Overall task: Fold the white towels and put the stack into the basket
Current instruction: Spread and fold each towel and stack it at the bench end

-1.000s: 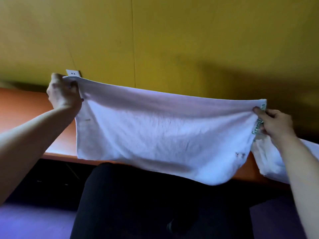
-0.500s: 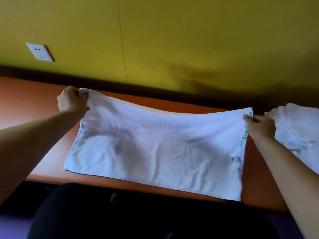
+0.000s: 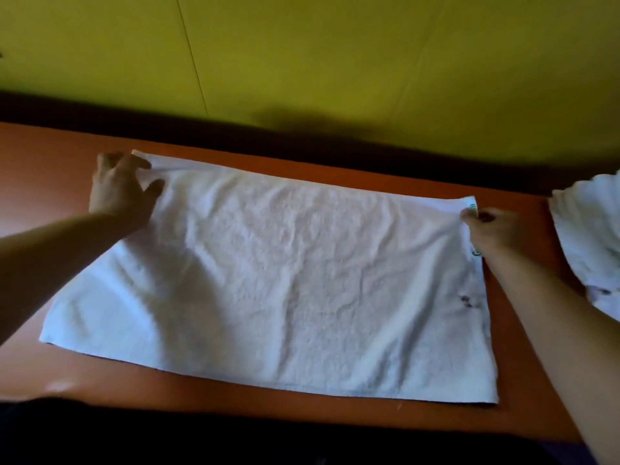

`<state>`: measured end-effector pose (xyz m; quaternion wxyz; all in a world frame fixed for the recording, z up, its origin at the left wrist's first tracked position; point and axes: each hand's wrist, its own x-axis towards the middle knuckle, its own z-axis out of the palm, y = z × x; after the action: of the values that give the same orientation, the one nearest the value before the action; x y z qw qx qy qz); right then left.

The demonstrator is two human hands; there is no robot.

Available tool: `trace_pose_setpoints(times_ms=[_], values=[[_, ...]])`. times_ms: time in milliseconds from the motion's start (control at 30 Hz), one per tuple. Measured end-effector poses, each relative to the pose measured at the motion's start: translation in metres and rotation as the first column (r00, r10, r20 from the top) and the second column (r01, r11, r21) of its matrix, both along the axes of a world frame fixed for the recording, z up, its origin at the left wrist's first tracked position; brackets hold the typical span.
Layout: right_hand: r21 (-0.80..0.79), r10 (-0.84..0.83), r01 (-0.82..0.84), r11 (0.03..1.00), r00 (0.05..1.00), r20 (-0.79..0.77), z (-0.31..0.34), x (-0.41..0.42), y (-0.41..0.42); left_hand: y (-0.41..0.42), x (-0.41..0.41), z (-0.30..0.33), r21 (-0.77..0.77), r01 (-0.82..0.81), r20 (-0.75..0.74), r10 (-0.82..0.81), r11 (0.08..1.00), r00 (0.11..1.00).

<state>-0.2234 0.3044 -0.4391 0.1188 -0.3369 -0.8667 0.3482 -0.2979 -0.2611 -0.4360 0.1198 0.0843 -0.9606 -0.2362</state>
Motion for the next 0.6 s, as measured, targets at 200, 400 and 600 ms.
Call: trace_pose_setpoints(times_ms=[200, 400, 600], values=[[0.039, 0.050, -0.051, 0.998, 0.998, 0.035, 0.004, 0.014, -0.003, 0.062, 0.056, -0.005, -0.212, 0.198, -0.072, -0.217, 0.957, 0.973], [-0.011, 0.114, -0.113, 0.994, 0.992, 0.055, 0.006, 0.042, -0.005, 0.189, 0.156, -0.005, -0.141, 0.655, -0.136, -0.670, 0.742, 0.730], [-0.219, 0.160, -0.165, 0.962, 0.986, -0.042, 0.002, 0.061, 0.002, 0.306, 0.244, -0.016, -0.147, 0.868, -0.078, -0.880, 0.474, 0.468]])
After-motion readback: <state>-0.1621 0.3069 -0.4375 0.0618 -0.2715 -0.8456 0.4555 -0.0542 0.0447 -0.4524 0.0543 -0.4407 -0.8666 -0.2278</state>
